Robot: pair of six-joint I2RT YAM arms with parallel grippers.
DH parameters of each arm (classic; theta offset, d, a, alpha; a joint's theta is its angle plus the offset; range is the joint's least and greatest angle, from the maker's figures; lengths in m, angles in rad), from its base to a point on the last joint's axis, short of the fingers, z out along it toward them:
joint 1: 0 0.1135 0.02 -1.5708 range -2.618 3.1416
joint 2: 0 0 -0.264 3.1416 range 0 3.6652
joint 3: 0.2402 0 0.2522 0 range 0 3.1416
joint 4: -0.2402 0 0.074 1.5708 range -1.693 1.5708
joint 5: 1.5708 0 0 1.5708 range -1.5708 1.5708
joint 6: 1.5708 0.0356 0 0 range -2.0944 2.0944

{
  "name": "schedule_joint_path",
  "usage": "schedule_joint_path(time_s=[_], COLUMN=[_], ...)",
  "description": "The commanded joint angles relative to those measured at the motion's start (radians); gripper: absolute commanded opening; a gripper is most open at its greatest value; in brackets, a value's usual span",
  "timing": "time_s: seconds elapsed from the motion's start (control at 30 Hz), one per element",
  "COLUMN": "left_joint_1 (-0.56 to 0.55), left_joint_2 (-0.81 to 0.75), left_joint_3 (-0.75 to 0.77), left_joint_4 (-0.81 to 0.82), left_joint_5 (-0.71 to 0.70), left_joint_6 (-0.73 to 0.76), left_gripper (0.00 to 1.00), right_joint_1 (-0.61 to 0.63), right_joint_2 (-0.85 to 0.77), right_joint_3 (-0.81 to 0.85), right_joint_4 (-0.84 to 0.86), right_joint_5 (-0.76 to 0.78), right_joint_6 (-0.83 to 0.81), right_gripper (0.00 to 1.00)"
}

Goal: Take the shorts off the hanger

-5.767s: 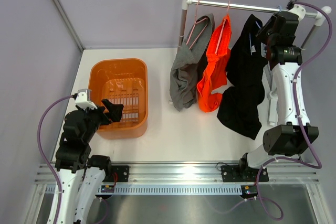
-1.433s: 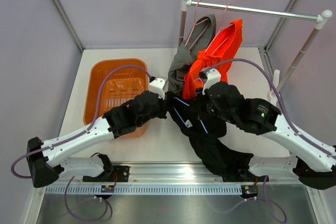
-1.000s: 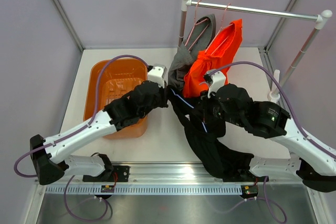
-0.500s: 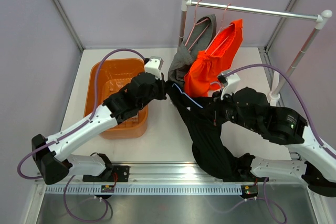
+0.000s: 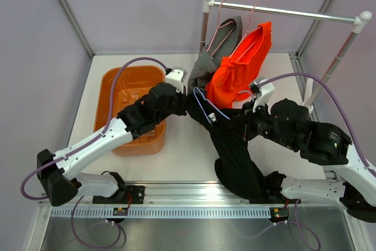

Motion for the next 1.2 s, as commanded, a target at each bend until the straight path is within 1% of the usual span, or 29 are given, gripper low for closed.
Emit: schedule_joint_path(time_s=[0.0, 0.07, 0.13, 0.23, 0.27, 0.33, 0.37, 0.43, 0.47, 0.53, 0.57, 0.63, 0.7, 0.73, 0.77, 0.83, 0.87, 0.9, 0.93, 1.0, 1.03, 1.07, 1.1, 1.13, 1.17], left_joint_1=[0.004, -0.02, -0.048, -0.129, -0.18, -0.241, -0.305, -0.368, -0.429, -0.483, -0.532, -0.576, -0.631, -0.648, -0.662, -0.663, -0.663, -0.663, -0.662, -0.662, -0.662, -0.662, -0.662, -0.662, -0.662], left_joint_2=[0.029, 0.029, 0.018, 0.01, 0.009, 0.003, -0.008, -0.02, -0.031, -0.036, -0.037, -0.034, -0.034, -0.034, -0.036, -0.046, -0.054, -0.075, -0.083, -0.1, -0.103, -0.103, -0.105, -0.109, -0.115], left_joint_3=[0.016, 0.019, 0.021, 0.053, 0.068, 0.108, 0.117, 0.14, 0.146, 0.163, 0.169, 0.192, 0.226, 0.238, 0.266, 0.295, 0.318, 0.33, 0.349, 0.445, 0.483, 0.522, 0.597, 0.619, 0.626], left_joint_4=[0.025, 0.022, 0.027, 0.004, -0.007, -0.032, -0.033, -0.036, -0.035, -0.029, -0.03, -0.053, -0.087, -0.101, -0.12, -0.179, -0.191, -0.187, -0.184, -0.159, -0.138, -0.074, -0.018, 0.063, 0.316], left_joint_5=[0.011, 0.023, 0.026, 0.017, 0.008, -0.016, -0.039, -0.059, -0.072, -0.069, -0.066, -0.072, -0.119, -0.209, -0.254, -0.349, -0.442, -0.478, -0.55, -0.627, -0.709, -0.746, -0.786, -0.867, -0.889], left_joint_6=[0.032, 0.035, 0.045, 0.055, 0.059, 0.076, 0.085, 0.114, 0.127, 0.16, 0.169, 0.196, 0.219, 0.217, 0.21, 0.183, 0.183, 0.215, 0.237, 0.333, 0.381, 0.447, 0.584, 0.678, 0.92], left_gripper=[0.0, 0.0, 0.0, 0.0, 0.0, 0.0, 0.0, 0.0, 0.0, 0.0, 0.0, 0.0, 0.0, 0.0, 0.0, 0.0, 0.0, 0.0, 0.0, 0.0, 0.0, 0.0, 0.0, 0.0, 0.0], right_joint_1=[0.018, 0.017, 0.015, 0.017, 0.018, 0.018, 0.017, 0.018, 0.017, 0.017, 0.017, 0.017, 0.017, 0.012, 0.014, 0.009, 0.006, 0.003, -0.009, -0.02, -0.029, -0.031, -0.032, -0.032, -0.034], right_joint_2=[-0.048, -0.055, -0.055, -0.039, -0.032, -0.011, 0.001, 0.029, 0.04, 0.075, 0.086, 0.124, 0.161, 0.173, 0.184, 0.199, 0.199, 0.192, 0.186, 0.175, 0.173, 0.17, 0.166, 0.161, 0.153], right_joint_3=[0.064, 0.072, 0.075, 0.075, 0.075, 0.074, 0.075, 0.077, 0.08, 0.092, 0.109, 0.15, 0.189, 0.237, 0.262, 0.322, 0.331, 0.337, 0.344, 0.342, 0.342, 0.342, 0.341, 0.333, 0.325], right_joint_4=[0.107, 0.098, 0.089, 0.09, 0.092, 0.098, 0.099, 0.105, 0.11, 0.125, 0.134, 0.138, 0.13, 0.121, 0.096, 0.082, 0.085, 0.095, 0.099, 0.107, 0.098, 0.073, 0.053, 0.044, 0.03], right_joint_5=[-0.07, -0.024, 0.061, 0.163, 0.19, 0.274, 0.301, 0.39, 0.415, 0.469, 0.498, 0.545, 0.64, 0.685, 0.766, 0.843, 0.89, 0.9, 0.905, 0.899, 0.898, 0.903, 0.903, 0.903, 0.897], right_joint_6=[-0.016, -0.016, -0.015, -0.012, -0.006, -0.001, 0.004, 0.004, 0.001, -0.007, -0.021, -0.035, -0.073, -0.097, -0.105, -0.136, -0.15, -0.164, -0.183, -0.193, -0.187, -0.179, -0.167, -0.147, -0.139], right_gripper=[0.0, 0.0, 0.0, 0.0, 0.0, 0.0, 0.0, 0.0, 0.0, 0.0, 0.0, 0.0, 0.0, 0.0, 0.0, 0.0, 0.0, 0.0, 0.0, 0.0, 0.0, 0.0, 0.0, 0.0, 0.0])
